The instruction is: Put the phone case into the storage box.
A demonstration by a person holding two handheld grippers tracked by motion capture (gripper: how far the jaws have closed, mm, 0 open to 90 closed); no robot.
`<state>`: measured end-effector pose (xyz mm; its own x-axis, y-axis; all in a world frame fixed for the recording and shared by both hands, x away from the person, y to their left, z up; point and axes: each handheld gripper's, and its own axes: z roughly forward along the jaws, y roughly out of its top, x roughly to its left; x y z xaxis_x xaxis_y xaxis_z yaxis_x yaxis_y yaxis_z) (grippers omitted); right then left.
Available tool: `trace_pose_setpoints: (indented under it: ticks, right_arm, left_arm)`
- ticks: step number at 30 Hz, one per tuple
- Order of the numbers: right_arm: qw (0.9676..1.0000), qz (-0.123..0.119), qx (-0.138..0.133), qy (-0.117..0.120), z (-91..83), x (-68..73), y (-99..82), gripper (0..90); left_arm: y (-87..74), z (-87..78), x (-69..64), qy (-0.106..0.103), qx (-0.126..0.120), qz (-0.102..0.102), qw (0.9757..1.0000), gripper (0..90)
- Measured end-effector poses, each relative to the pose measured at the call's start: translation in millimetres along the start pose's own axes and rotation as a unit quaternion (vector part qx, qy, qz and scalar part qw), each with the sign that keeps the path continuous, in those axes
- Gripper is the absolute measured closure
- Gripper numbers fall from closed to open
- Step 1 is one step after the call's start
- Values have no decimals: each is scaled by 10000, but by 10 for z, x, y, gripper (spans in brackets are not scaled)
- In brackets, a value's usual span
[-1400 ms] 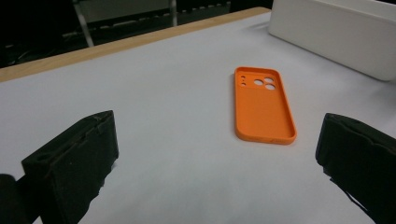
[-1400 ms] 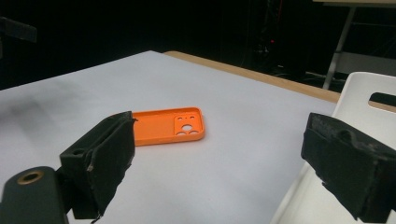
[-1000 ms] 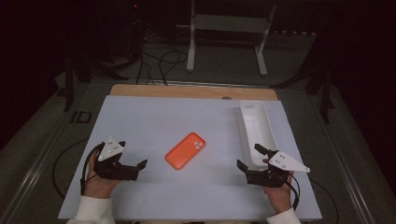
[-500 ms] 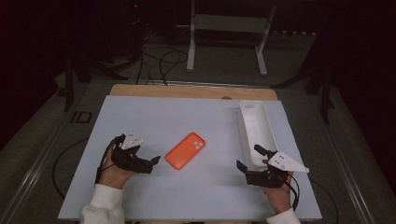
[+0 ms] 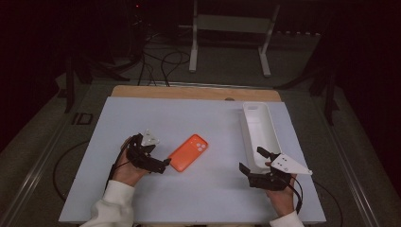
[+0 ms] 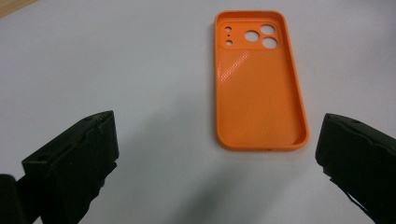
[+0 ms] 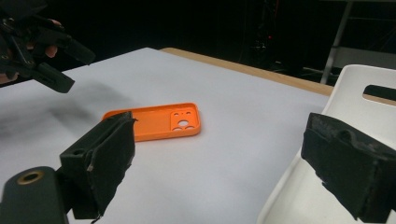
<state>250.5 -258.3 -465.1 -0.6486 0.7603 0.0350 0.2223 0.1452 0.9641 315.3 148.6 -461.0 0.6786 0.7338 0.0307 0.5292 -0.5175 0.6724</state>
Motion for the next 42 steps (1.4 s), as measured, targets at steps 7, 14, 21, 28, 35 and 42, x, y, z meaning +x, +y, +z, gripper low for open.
trace_pose_setpoints:
  ticks: [7, 14, 21, 28, 35, 42]
  right_arm:
    - [10000, 1, 25, -12, 0, -3, -1, 97]
    - [10000, -7, 28, -26, -4, -6, 0, 97]
    - [10000, -7, 36, -32, -2, -2, -1, 97]
    - [10000, -4, 30, -35, -7, -3, 0, 97]
    - [10000, -10, 34, -38, -7, -1, 0, 97]
    - [10000, -3, 38, -42, -8, 1, 0, 97]
  left_arm:
    - [65, 125, -52, -59, 155, 65, 9998, 1]
    - [92, 261, -96, -96, 315, 111, 9994, 1]
    - [114, 414, -157, -126, 484, 146, 9986, 1]
    - [122, 508, -201, -157, 574, 161, 9981, 1]
    - [121, 581, -241, -196, 672, 191, 9974, 8]
    - [113, 647, -286, -259, 787, 214, 9963, 16]
